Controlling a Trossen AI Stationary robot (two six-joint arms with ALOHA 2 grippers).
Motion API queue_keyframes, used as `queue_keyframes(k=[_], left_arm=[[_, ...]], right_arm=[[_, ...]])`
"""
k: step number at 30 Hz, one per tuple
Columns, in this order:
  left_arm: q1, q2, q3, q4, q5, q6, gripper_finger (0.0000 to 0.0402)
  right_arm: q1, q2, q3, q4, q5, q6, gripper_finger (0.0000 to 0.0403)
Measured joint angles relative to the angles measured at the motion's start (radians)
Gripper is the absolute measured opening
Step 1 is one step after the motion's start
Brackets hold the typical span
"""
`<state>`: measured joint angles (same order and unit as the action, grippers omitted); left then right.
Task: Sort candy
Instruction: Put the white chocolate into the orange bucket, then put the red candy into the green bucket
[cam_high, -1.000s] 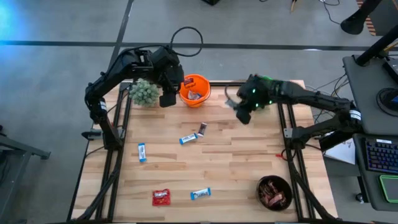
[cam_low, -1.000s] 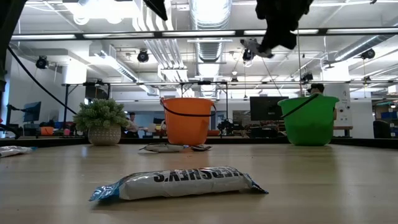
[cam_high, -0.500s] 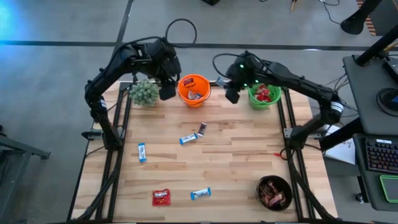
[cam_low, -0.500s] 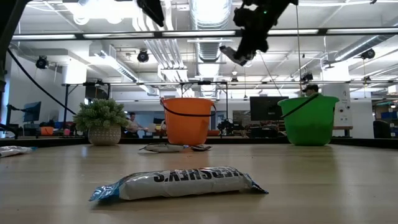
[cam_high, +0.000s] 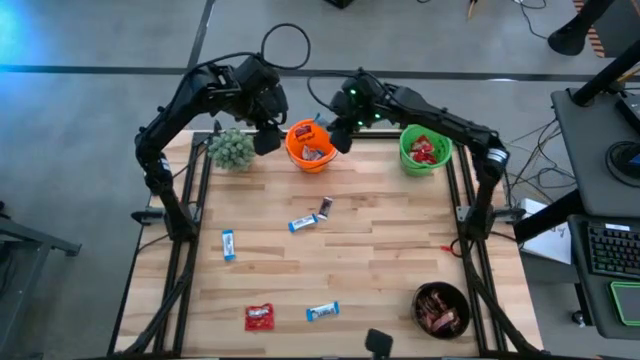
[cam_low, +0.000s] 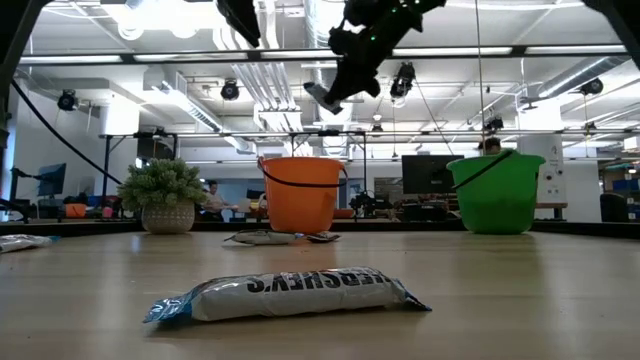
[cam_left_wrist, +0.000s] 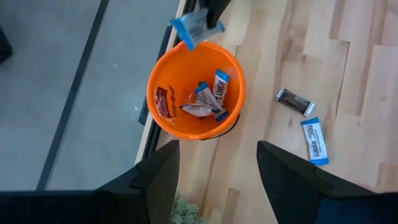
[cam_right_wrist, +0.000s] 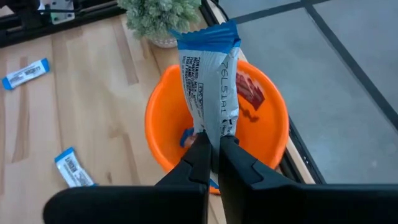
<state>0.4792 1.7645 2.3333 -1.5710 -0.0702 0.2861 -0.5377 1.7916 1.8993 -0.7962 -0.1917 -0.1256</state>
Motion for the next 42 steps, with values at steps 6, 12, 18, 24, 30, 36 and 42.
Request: queue_keyframes(k=[6, 12, 18, 24, 30, 36, 42], left_arm=[[0.000, -0.004, 0.000, 0.000, 0.000, 0.019, 0.0197], [0.000, -0.013, 0.000, 0.000, 0.001, 0.019, 0.0197], [0.000, -0.013, 0.000, 0.000, 0.002, 0.019, 0.0197], [0.000, -0.013, 0.000, 0.000, 0.004, 0.019, 0.0197], [0.000, -0.013, 0.000, 0.000, 0.004, 0.019, 0.0197], [0.000, -0.021, 0.000, 0.000, 0.008, 0.019, 0.0197], [0.000, -0.032, 0.000, 0.000, 0.082, -0.021, 0.0197]], right_arm=[[0.000, 0.084, 0.114, -0.012, -0.004, -0.019, 0.0009], [0.000, 0.126, 0.159, -0.001, -0.024, -0.011, 0.0009], [-0.003, 0.152, 0.201, -0.029, -0.025, -0.005, 0.0015], [-0.006, 0.155, 0.235, -0.063, -0.027, -0.005, 0.0063], [-0.006, 0.155, 0.241, -0.026, -0.026, 0.013, 0.0121], [-0.006, 0.145, 0.241, -0.089, -0.027, 0.054, 0.0143], [0.000, 0.139, 0.241, -0.218, -0.027, 0.054, 0.0136]])
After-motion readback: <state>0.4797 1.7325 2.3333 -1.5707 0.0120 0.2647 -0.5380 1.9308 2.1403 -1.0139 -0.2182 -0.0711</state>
